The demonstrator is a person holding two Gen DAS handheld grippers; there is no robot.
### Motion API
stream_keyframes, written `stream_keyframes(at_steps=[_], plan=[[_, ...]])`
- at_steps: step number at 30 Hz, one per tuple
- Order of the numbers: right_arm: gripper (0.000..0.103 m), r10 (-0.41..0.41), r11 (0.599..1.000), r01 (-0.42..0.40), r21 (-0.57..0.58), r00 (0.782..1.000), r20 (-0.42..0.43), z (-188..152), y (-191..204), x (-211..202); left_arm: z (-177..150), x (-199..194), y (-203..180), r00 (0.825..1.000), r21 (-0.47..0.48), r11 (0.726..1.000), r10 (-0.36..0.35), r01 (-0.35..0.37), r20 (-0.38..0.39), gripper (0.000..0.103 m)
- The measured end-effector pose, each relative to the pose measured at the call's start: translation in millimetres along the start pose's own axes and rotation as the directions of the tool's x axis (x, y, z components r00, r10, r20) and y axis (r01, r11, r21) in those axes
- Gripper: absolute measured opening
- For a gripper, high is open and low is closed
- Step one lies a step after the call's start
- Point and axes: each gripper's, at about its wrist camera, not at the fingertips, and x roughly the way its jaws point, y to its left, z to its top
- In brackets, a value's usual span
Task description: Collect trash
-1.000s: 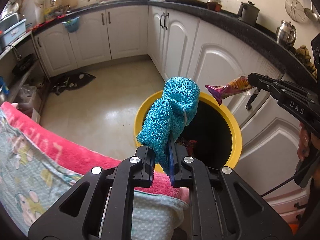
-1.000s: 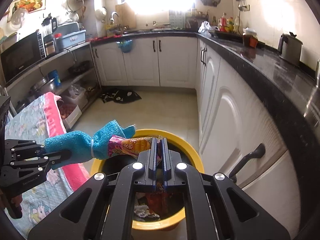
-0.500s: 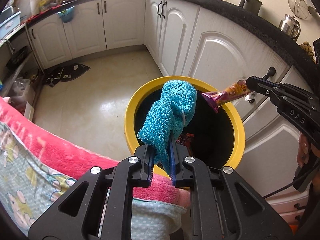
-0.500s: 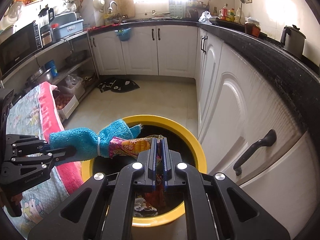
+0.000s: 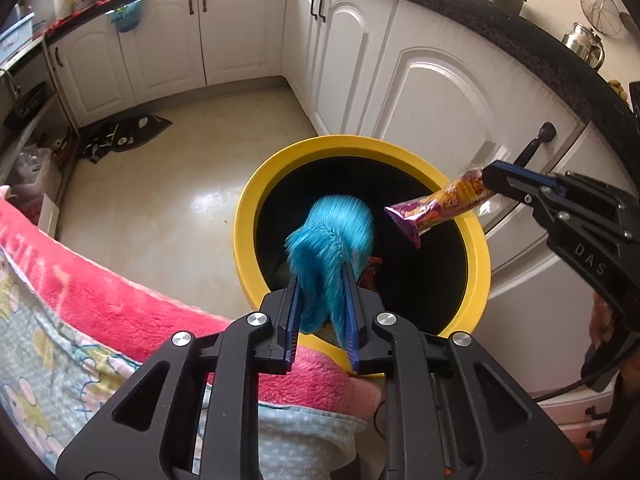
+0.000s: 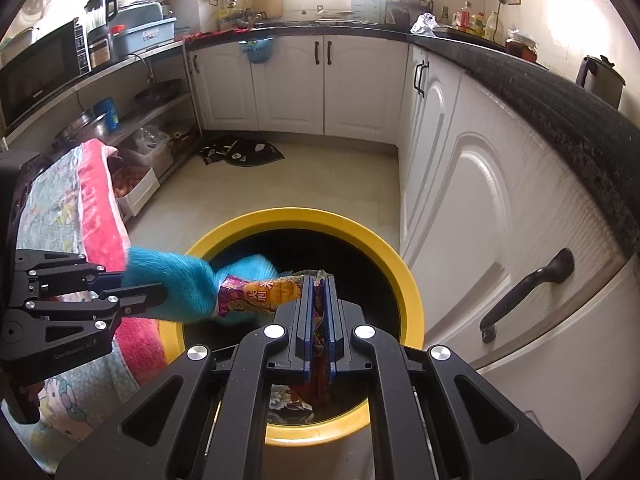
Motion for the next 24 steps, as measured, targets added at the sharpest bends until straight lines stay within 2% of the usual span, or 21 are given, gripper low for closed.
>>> stream_keyframes(at_steps=[4, 5, 9, 12, 14, 16, 17, 19, 21, 24], plan=[[0.018, -0.004, 1.0, 0.004, 0.014, 1.0, -0.008, 0, -1, 4, -1, 0, -1, 1.0, -0.004, 1.0, -0.001, 0.001, 0.008, 0.024], [0.026, -0.008, 1.0, 0.008, 0.017, 1.0, -0.008, -1, -1, 3, -1, -1, -1, 1.0, -0.008, 1.0, -0.002, 0.002, 0.009, 0.025], [0.039, -0.007, 1.0, 0.007, 0.026, 1.0, -0.002, 1, 0, 0, -2, -10, 1, 1.0, -0.012, 1.0, 0.006, -0.006, 0.029, 0.036], [0.052, -0.006, 0.999, 0.005, 0.049, 1.0, 0.017, 2, 1, -8, -2, -23, 5, 0.998, -0.018, 0.999, 0.03, -0.029, 0.054, 0.049], [0.057, -0.007, 0.998, 0.005, 0.059, 0.999, 0.035, 4, 2, -15, -3, -35, 9, 0.997, -0.035, 0.999, 0.035, -0.032, 0.076, 0.056], [0.066, -0.013, 0.997, 0.008, 0.08, 0.998, 0.064, 8, 3, -25, -4, -47, 13, 0.994, -0.054, 0.998, 0.042, -0.036, 0.101, 0.069], [0.072, -0.009, 0.996, 0.002, 0.088, 0.997, 0.078, 9, 3, -30, -5, -55, 15, 0.992, -0.064, 0.997, 0.048, -0.041, 0.115, 0.072], [0.073, 0.001, 0.995, -0.012, 0.096, 0.994, 0.109, 12, 7, -42, -7, -68, 18, 0.988, -0.078, 0.996, 0.062, -0.051, 0.141, 0.083], [0.079, -0.001, 0.996, -0.01, 0.086, 0.991, 0.131, 15, 13, -53, -11, -84, 23, 0.982, -0.095, 0.993, 0.089, -0.074, 0.167, 0.089], [0.085, -0.016, 0.998, 0.006, 0.06, 0.985, 0.172, 15, 26, -72, -17, -108, 31, 0.973, -0.122, 0.989, 0.108, -0.085, 0.205, 0.092]])
